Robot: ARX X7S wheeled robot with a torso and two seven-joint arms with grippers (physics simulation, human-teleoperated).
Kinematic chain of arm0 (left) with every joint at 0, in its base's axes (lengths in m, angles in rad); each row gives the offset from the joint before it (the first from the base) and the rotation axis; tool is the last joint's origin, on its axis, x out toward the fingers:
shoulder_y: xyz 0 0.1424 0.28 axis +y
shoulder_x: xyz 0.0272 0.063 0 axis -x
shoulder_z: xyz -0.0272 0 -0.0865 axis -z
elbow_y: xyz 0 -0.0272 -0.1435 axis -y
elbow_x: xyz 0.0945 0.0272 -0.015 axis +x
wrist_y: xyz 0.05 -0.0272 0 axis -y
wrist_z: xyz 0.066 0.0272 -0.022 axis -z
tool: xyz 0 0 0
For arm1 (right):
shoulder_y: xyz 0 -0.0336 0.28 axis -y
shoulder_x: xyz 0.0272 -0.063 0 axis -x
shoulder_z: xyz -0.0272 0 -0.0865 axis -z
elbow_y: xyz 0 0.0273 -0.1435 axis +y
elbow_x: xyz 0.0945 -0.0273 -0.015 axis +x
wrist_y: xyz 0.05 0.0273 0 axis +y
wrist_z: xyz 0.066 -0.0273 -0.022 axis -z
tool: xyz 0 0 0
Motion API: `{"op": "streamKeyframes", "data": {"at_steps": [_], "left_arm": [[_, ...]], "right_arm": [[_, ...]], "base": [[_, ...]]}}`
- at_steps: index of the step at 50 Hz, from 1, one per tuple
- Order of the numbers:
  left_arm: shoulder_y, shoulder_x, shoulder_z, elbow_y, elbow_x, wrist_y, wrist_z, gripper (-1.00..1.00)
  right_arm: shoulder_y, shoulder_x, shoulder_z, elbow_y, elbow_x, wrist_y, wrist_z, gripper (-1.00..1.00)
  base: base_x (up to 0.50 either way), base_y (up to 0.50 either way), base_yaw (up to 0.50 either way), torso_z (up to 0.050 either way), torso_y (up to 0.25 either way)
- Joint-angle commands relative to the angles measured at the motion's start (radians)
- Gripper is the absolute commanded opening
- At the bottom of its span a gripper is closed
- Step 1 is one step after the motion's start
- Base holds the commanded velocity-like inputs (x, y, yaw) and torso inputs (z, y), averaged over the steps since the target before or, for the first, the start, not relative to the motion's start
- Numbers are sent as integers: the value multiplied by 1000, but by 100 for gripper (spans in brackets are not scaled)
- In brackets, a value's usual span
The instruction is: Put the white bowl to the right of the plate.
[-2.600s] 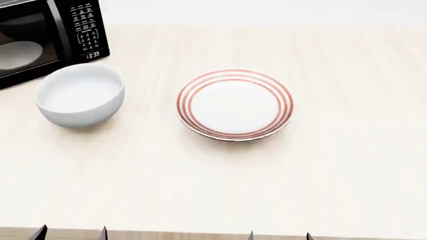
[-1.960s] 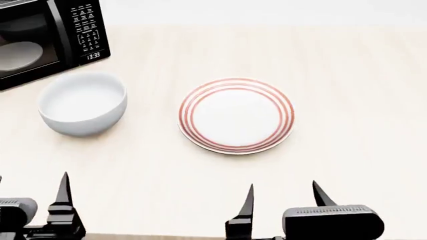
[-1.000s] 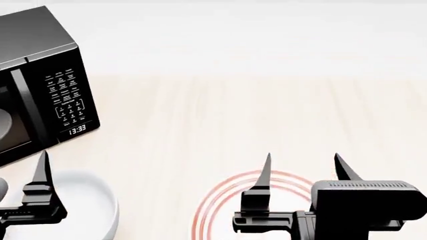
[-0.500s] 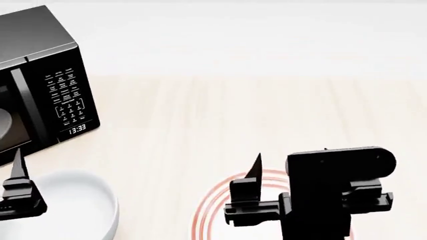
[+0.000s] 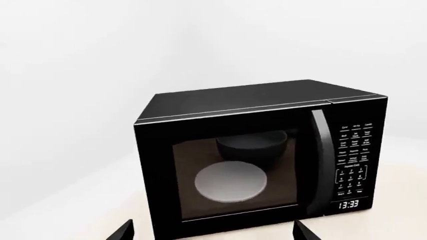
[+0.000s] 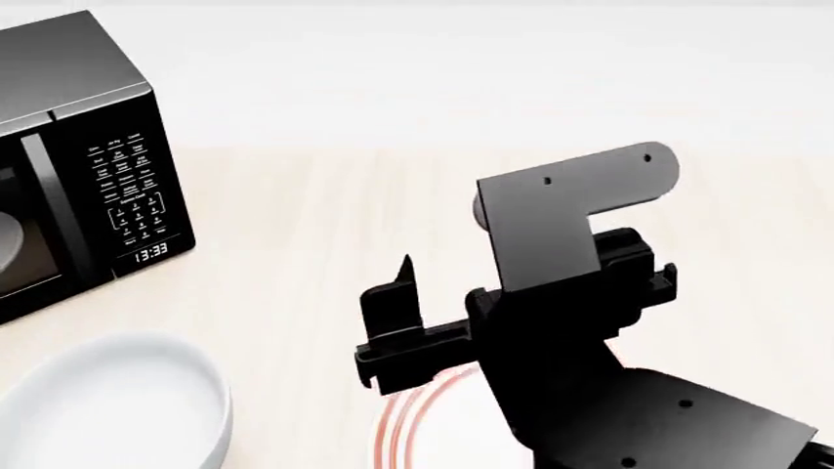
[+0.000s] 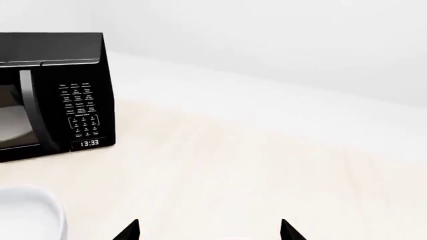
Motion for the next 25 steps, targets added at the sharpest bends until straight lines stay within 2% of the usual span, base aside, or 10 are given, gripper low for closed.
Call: {"op": "streamKeyframes", "data": {"at_steps": [1,13,14,25], "left_arm": [[49,-8,-100,-35,18,52,-45,100],[74,-6,-143,-14,10,52,-61,100],[85,-4,-144,-4,8,58,-58,100],[84,-6,-141,-11,7,60,-64,100]], "right_arm": [[155,-1,-52,172,363,17,317,100],[228,-97,-152,303,490,1,465,100],[260,-182,-209,364,503,6,480,100],[285,-171,-272,413,487,-48,445,100]], "base": [[0,0,0,0,0],[0,0,0,0,0],[0,0,0,0,0],[0,0,0,0,0]]}}
